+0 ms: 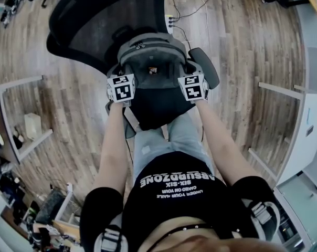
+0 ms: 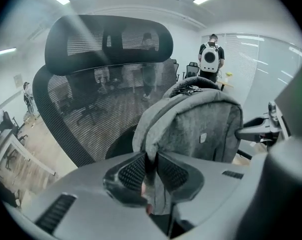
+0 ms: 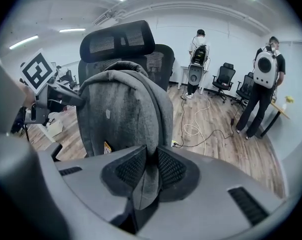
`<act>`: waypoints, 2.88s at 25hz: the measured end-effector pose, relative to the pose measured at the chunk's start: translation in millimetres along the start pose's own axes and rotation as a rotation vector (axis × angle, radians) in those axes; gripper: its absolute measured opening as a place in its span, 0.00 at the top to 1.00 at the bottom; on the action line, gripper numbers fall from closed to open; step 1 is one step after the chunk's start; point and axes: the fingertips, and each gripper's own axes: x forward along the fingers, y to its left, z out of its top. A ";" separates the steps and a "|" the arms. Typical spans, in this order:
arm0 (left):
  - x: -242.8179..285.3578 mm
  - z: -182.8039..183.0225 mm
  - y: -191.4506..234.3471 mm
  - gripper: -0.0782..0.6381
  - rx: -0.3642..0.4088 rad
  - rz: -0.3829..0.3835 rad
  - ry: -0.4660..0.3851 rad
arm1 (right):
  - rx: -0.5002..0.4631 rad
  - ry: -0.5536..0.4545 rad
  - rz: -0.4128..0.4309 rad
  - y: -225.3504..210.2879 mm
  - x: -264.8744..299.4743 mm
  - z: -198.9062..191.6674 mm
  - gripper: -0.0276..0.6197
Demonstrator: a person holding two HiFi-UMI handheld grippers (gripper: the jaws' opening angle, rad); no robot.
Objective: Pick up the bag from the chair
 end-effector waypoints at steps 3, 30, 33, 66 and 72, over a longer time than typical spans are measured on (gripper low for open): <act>-6.6 0.1 -2.3 0.79 0.008 -0.003 -0.006 | 0.010 0.008 0.000 0.0 -5.7 -1.1 0.85; -66.0 9.7 -12.9 0.79 0.018 0.009 -0.096 | 0.021 -0.071 0.014 3.9 -58.3 12.0 0.85; -75.5 10.3 -12.2 0.79 0.009 0.010 -0.108 | 0.023 -0.082 0.015 5.7 -65.5 15.8 0.85; -226.4 84.3 -14.7 0.79 -0.049 0.041 -0.450 | 0.126 -0.434 0.032 12.6 -205.9 106.3 0.86; -260.6 101.2 -26.1 0.79 -0.037 0.046 -0.521 | 0.133 -0.521 0.039 7.2 -241.2 116.8 0.86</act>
